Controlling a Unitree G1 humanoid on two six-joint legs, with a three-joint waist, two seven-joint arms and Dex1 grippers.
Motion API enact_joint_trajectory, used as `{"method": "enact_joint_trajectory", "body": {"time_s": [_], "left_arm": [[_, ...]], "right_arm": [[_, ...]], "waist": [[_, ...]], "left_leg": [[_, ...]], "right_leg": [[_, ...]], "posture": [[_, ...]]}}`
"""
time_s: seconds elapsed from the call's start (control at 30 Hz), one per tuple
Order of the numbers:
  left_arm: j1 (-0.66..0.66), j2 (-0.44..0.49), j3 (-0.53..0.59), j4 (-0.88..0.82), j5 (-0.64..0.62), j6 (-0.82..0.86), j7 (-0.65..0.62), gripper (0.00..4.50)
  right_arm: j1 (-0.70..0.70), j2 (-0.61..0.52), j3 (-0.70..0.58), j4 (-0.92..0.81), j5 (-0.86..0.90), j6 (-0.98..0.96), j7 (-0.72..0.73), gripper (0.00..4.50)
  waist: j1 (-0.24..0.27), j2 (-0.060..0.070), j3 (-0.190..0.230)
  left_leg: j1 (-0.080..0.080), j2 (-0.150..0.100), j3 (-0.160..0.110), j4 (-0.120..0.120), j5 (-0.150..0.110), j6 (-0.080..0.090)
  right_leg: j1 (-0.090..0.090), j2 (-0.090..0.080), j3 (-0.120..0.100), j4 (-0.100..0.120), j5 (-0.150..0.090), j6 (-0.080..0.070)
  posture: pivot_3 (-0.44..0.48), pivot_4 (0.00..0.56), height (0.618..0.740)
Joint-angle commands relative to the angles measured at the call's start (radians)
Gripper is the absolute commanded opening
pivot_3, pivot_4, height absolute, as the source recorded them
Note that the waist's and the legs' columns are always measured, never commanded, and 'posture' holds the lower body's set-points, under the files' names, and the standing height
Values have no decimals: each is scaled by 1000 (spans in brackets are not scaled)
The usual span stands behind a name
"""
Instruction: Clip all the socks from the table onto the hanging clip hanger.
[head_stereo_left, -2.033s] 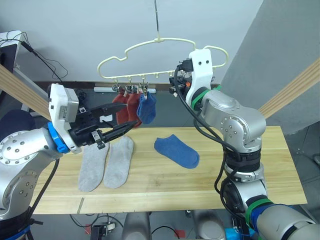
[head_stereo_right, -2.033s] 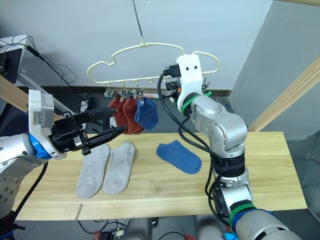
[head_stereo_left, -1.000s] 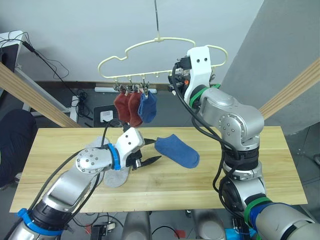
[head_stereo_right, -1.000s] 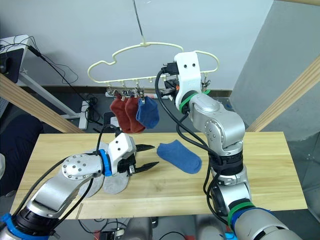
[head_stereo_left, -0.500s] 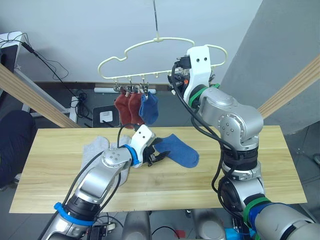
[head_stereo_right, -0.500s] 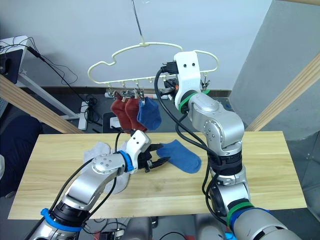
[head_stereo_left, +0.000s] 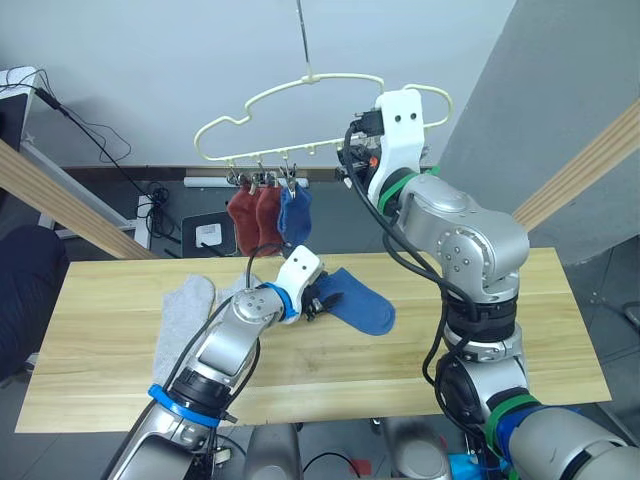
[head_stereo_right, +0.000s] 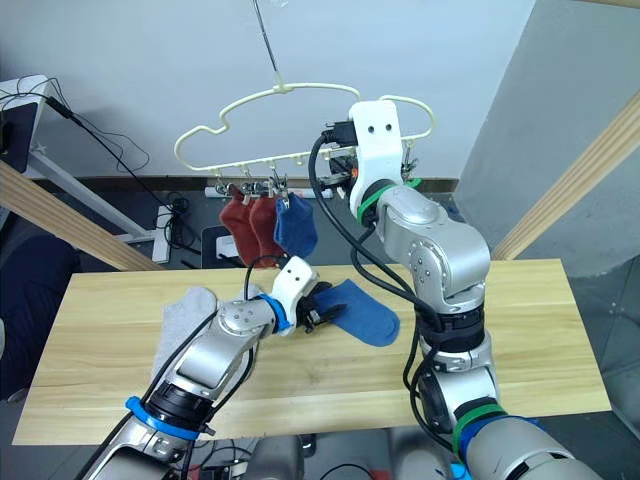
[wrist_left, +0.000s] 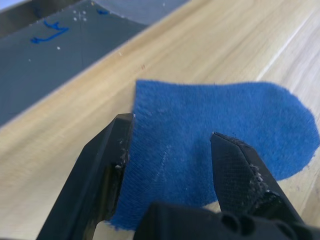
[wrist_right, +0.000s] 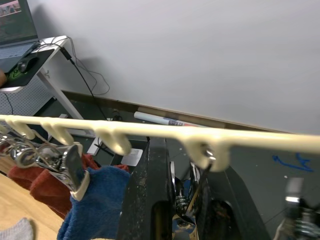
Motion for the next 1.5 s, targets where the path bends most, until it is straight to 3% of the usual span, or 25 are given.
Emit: {"method": "enact_joint_trajectory", "body": {"time_s": [0.03, 0.5, 0.6, 0.8, 0.87, 1.13, 1.5], "left_arm": [[-3, -13, -25, 29, 26, -26, -7, 2761], [-6, -33, -54, 93, 92, -25, -36, 2761], [-3, -27, -58, 83, 91, -3, -62, 2169], [-1, -26, -57, 76, 94, 5, -72, 408], [0, -27, -57, 75, 93, 7, -73, 45], [16, -17, -50, 61, 90, -1, -79, 45], [86, -34, 171, -181, -130, 32, -91, 45]], "right_arm": [[-10, 6, -4, -62, 5, 3, -7, 170], [-14, 8, -23, -76, 10, 26, -20, 170], [-16, 10, -27, -77, 10, 28, -23, 170], [-18, 15, -29, -77, 10, 30, -26, 170], [-18, 16, -30, -76, 10, 30, -26, 170], [-18, 13, -31, -70, 9, 27, -20, 170], [-20, 14, -47, -85, 44, 78, 9, 170]], "waist": [[-1, 0, 0], [-17, 0, 0], [-21, 0, 0], [-22, 0, 0], [-22, 0, 0], [-23, 0, 0], [-23, 0, 0]], "left_leg": [[0, 0, 0, 0, 0, 0], [0, 0, 0, 0, 0, 0], [0, 0, 0, 0, 0, 0], [1, 0, -1, 0, 0, 0], [1, 0, -1, 0, 0, 0], [1, 0, -1, 0, 0, 1], [1, 0, -1, 0, 0, 0]], "right_leg": [[0, 0, 0, 0, 0, 0], [1, 0, 0, 0, 0, 0], [1, 0, 0, 0, 0, 0], [2, 0, 0, 0, 0, 0], [2, 0, 0, 0, 0, 0], [2, 0, 0, 0, 0, 0], [1, 0, 0, 0, 0, 0]], "posture": [[-228, 355, 740], [-241, 358, 740], [-242, 360, 740], [-241, 360, 740], [-241, 360, 740], [-238, 358, 740], [-218, 364, 740]]}}
